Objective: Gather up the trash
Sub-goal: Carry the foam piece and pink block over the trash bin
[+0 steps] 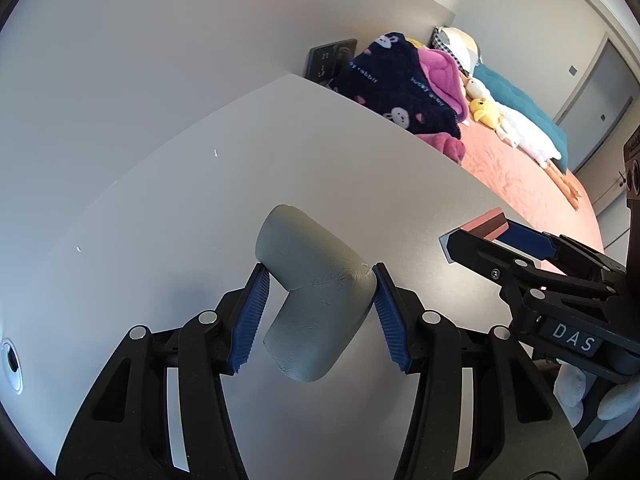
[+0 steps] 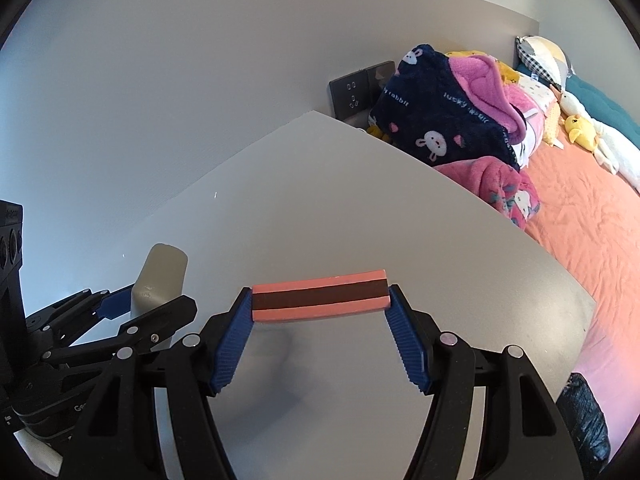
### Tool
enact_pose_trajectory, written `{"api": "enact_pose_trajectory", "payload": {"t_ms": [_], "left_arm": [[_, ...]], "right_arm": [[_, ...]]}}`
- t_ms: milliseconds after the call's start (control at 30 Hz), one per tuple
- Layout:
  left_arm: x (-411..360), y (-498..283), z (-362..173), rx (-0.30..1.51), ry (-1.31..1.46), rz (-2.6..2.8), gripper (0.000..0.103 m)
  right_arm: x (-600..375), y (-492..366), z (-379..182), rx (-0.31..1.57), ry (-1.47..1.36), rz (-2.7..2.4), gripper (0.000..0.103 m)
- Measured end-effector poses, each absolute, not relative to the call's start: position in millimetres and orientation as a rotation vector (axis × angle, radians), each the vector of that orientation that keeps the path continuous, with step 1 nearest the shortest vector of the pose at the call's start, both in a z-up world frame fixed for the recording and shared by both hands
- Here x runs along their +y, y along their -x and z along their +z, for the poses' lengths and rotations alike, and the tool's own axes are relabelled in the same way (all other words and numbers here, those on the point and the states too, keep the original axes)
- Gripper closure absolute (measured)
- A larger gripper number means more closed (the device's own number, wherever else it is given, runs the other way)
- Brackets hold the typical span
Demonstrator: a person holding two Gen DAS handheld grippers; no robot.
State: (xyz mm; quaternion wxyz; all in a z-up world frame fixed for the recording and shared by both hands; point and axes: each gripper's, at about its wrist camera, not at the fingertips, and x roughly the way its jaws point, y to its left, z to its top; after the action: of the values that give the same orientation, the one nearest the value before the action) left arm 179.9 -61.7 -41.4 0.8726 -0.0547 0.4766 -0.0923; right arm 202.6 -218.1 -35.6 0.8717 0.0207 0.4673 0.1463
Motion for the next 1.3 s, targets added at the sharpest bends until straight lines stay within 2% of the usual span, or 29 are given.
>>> {"api": "enact_pose_trajectory", "payload": {"t_ms": [1300], "left_arm": [[-140.2,-106.6,3.7,0.921,0.021,-0.361,0.051]], "right_arm": [[-309.9,-74.4,14.9,0.865,-0.145,0.154,0.036]]}}
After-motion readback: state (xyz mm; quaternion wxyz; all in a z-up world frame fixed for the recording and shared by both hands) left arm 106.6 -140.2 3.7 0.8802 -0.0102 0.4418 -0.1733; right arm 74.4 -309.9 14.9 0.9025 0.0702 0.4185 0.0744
